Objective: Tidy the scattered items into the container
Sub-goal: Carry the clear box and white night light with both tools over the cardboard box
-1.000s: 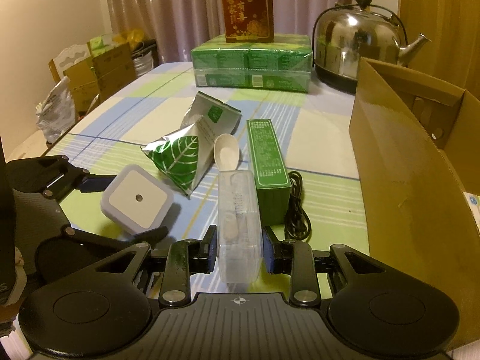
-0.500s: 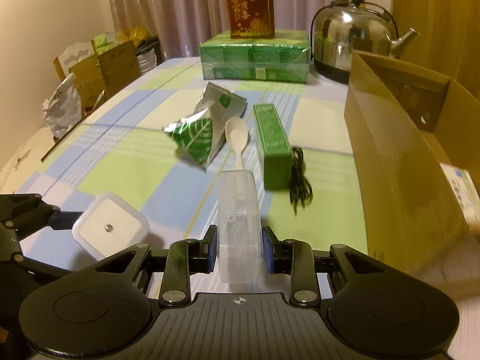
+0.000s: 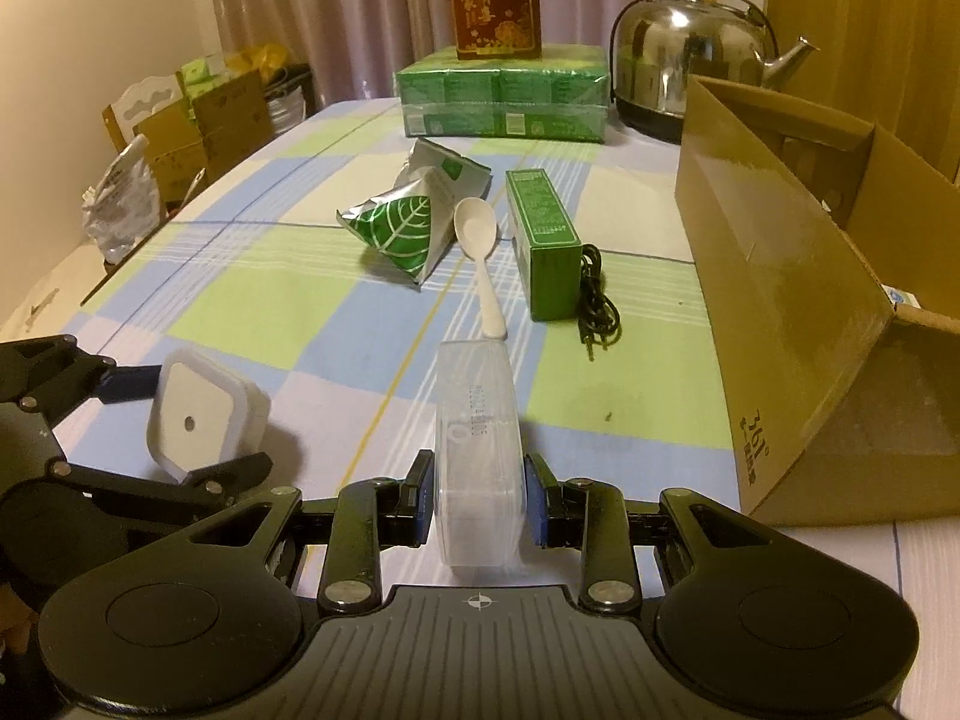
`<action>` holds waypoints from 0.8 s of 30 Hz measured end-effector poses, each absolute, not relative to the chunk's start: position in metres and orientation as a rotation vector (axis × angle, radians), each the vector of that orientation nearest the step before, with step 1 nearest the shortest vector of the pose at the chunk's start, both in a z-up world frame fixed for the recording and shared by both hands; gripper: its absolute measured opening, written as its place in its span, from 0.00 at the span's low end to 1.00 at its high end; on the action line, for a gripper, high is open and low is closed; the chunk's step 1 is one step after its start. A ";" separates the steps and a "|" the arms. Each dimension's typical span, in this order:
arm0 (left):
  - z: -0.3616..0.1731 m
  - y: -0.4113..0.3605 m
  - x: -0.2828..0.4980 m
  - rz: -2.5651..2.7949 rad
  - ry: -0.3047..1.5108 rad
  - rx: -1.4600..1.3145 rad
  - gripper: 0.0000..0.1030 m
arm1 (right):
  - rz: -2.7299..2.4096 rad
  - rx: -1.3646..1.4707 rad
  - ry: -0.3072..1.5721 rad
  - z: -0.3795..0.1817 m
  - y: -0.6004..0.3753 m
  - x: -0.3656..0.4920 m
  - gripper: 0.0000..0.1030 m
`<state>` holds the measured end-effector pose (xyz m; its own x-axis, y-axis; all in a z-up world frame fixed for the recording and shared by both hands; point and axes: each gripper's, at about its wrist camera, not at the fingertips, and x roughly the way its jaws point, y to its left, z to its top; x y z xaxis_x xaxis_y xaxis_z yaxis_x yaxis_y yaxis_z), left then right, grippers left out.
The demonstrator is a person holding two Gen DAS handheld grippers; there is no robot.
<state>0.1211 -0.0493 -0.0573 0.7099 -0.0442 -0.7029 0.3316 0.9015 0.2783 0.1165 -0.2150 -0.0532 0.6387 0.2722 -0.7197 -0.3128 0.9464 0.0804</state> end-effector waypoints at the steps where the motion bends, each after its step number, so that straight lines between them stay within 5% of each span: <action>1: -0.058 -0.049 0.122 -0.208 0.757 0.409 0.64 | 0.335 -0.055 0.812 -0.054 -0.215 0.117 0.27; 18: -0.058 -0.032 0.121 -0.168 0.797 0.249 0.64 | 0.346 -0.098 0.840 -0.062 -0.204 0.125 0.31; 24: -0.057 -0.027 0.123 -0.164 0.803 0.204 0.64 | 0.350 -0.136 0.840 -0.066 -0.196 0.132 0.42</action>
